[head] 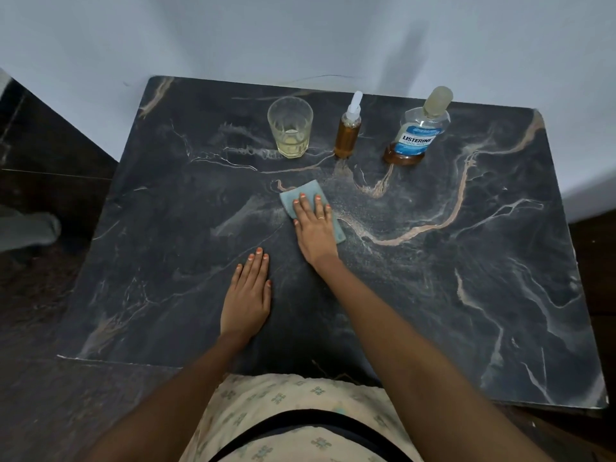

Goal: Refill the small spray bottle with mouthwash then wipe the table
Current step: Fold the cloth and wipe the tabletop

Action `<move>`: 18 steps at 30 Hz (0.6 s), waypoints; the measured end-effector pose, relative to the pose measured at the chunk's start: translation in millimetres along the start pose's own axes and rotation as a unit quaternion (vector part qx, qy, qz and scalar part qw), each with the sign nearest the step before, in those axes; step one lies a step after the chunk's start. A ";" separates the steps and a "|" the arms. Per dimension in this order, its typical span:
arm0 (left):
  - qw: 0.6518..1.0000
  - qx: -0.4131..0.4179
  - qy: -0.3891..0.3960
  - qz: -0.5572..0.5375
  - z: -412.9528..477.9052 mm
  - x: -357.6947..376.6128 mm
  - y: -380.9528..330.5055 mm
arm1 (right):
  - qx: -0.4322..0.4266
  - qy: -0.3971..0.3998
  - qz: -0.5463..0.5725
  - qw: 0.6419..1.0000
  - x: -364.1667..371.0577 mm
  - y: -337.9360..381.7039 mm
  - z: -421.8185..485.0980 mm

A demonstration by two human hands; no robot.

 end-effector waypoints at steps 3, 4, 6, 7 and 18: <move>1.000 0.001 0.000 -0.003 -0.5 -0.5 0.4 | -0.058 0.012 -0.022 0.998 5.1 17.5 -4.3; 1.000 0.001 -0.001 -0.004 -0.5 -0.8 0.3 | -0.080 0.016 -0.029 0.996 8.2 20.6 -7.5; 1.000 0.001 0.000 -0.005 -0.4 -0.4 0.0 | -0.119 0.016 -0.022 0.993 11.3 23.9 -17.9; 1.000 0.001 0.001 -0.006 -0.3 -0.4 -0.1 | -0.132 0.014 -0.011 0.991 12.0 24.2 -25.0; 0.999 0.003 -0.014 -0.028 -1.8 -0.7 0.7 | -0.064 -0.010 -0.031 0.997 -4.4 -68.5 -52.9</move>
Point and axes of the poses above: each hand's wrist, its own z-axis towards the middle knuckle, its own x-axis out of the palm, y = z × x, the point moved 9 cm from there along z, towards the middle knuckle, and after that the axes turned 11 degrees about -z, right-handed, at the moved point
